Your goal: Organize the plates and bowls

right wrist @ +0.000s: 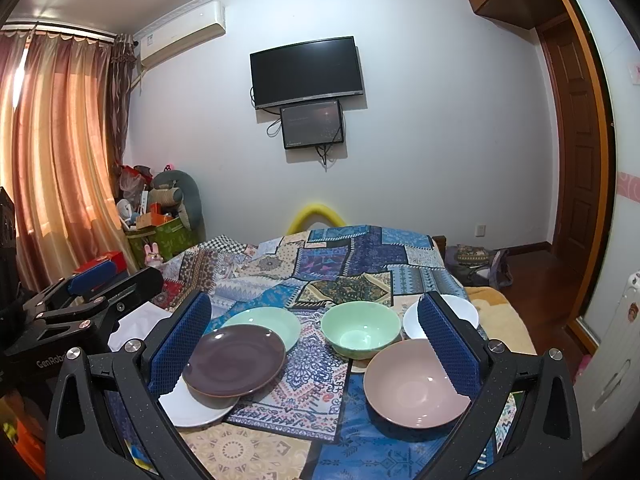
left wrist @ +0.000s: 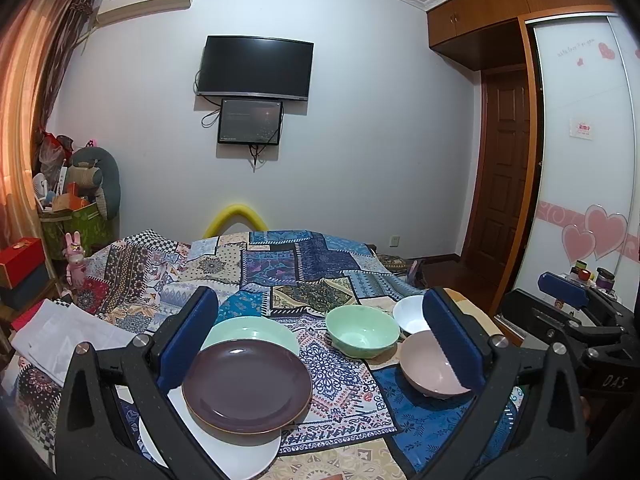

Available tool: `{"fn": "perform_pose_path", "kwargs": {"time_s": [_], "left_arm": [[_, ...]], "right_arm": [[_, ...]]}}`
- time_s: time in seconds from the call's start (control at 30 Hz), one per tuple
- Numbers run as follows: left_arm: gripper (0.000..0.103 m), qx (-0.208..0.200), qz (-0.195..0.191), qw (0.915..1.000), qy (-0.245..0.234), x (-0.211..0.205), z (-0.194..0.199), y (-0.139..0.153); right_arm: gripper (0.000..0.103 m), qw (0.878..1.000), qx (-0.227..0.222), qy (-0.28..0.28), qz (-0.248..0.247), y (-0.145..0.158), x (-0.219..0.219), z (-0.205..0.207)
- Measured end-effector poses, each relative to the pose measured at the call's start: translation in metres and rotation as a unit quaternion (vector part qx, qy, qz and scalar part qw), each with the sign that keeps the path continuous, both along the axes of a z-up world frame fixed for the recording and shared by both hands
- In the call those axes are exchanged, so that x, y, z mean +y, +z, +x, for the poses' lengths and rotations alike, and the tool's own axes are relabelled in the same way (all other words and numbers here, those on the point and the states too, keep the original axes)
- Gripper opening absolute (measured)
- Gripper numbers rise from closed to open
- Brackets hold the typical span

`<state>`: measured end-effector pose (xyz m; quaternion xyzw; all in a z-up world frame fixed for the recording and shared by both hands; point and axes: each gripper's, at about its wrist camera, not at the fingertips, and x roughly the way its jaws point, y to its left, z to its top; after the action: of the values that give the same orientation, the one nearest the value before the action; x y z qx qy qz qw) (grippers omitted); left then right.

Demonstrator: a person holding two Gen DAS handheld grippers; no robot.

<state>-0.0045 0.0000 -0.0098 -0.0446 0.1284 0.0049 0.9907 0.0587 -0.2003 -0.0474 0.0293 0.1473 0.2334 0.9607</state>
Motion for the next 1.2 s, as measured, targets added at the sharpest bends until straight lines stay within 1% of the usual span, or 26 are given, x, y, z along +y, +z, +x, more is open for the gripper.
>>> {"fn": "perform_pose_path", "kwargs": {"time_s": [0.87, 1.2], "left_arm": [[0.103, 0.001, -0.006, 1.0, -0.003, 0.0008, -0.0014, -0.0024], [0.103, 0.009, -0.012, 0.9999, -0.007, 0.0039, 0.0007, -0.0051]], "right_arm": [[0.103, 1.0, -0.006, 0.002, 0.001, -0.0002, -0.0015, -0.0038], [0.103, 1.0, 0.003, 0.014, -0.003, -0.0059, 0.0063, -0.0018]]}}
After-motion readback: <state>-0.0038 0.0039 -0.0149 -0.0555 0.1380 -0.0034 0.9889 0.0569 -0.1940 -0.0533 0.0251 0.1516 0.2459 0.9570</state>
